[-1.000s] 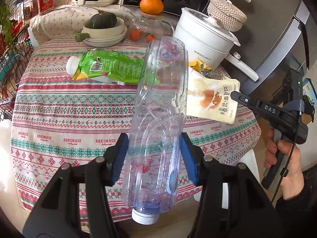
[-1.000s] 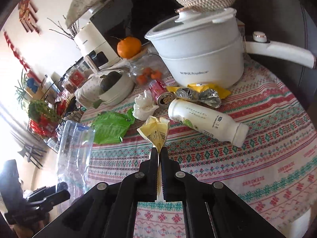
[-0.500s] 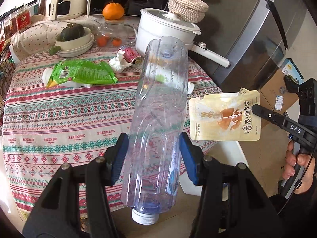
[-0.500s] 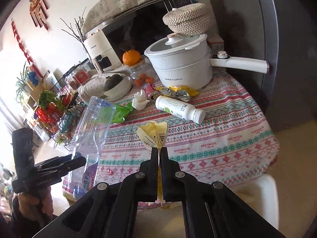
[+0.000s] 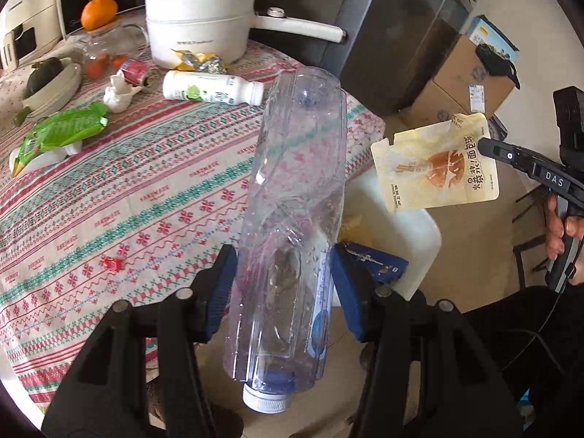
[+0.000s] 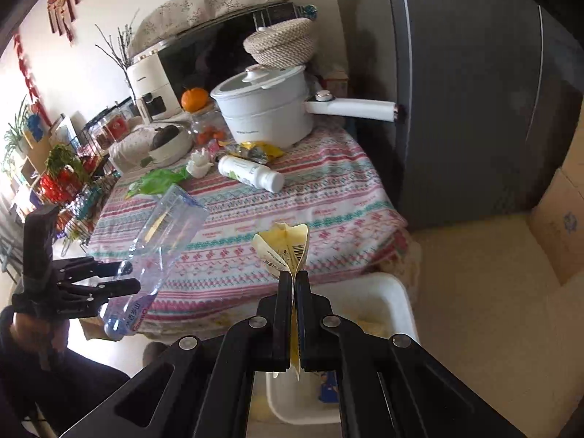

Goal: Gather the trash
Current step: 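Carry the bottle and pouch to the white bin and release both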

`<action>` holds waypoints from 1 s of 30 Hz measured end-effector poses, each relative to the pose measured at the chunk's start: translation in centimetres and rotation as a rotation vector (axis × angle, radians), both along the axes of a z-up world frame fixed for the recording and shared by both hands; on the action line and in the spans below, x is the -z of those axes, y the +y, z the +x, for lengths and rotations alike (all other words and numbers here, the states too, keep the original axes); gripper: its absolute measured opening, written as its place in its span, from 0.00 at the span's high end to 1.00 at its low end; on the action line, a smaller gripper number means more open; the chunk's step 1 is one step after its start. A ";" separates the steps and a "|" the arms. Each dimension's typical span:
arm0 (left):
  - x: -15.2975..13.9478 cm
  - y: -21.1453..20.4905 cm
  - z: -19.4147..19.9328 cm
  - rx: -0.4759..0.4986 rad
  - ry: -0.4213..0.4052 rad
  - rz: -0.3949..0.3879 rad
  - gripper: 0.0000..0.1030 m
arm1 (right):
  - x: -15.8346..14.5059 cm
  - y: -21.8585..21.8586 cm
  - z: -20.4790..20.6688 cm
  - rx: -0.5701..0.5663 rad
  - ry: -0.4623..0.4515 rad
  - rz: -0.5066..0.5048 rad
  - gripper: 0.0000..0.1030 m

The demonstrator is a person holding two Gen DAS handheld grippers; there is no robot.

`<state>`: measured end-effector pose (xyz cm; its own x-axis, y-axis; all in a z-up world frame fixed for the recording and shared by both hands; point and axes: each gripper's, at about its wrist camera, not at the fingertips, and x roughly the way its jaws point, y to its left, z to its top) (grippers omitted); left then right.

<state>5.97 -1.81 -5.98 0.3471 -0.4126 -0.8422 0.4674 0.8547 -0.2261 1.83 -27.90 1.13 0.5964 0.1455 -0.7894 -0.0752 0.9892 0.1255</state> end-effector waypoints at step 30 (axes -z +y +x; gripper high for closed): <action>6.9 -15.8 -1.0 0.292 0.184 0.200 0.44 | 6.4 -8.8 -0.2 0.226 0.237 0.024 0.42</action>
<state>5.00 -17.58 -12.84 0.0753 -0.2926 -0.9533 0.6643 0.7277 -0.1709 1.61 -36.74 -5.23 0.4162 0.0505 -0.9079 0.1801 0.9741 0.1367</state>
